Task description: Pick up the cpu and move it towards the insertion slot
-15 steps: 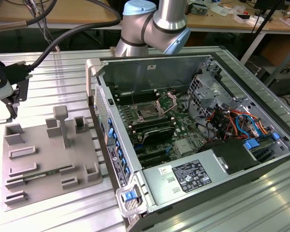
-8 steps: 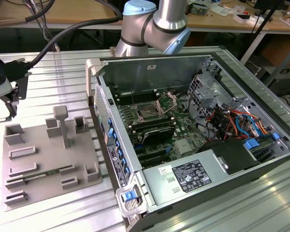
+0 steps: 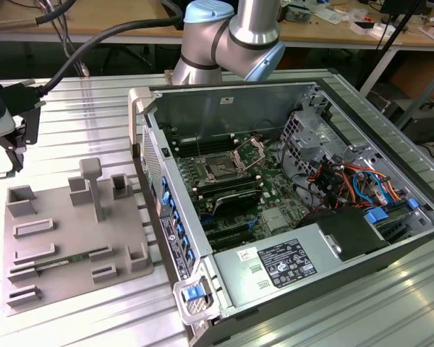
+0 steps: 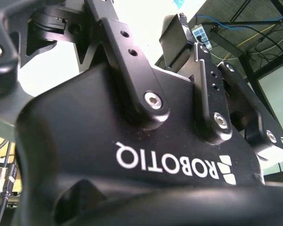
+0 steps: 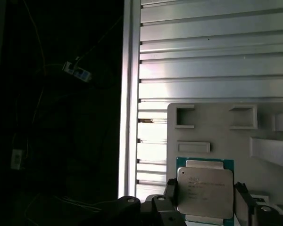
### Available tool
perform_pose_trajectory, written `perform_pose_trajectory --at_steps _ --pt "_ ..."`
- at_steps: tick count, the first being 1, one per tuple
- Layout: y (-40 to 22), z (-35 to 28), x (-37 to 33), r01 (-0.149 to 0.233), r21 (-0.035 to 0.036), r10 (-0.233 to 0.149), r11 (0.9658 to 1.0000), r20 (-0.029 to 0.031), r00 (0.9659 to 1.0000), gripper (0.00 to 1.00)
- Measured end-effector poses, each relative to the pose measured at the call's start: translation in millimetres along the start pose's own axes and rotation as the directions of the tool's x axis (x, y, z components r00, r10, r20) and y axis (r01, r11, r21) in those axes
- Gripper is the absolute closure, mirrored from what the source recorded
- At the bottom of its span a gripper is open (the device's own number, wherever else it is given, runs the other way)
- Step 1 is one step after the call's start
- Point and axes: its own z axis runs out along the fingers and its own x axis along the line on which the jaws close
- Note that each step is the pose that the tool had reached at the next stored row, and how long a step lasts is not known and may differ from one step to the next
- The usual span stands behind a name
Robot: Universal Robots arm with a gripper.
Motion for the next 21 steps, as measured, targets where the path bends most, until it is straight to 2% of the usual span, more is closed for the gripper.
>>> perform_pose_trajectory --at_steps 21 --pt "1.1 -15.4 0.0 0.000 -0.0001 0.000 1.0000 0.0001 1.0000 0.45"
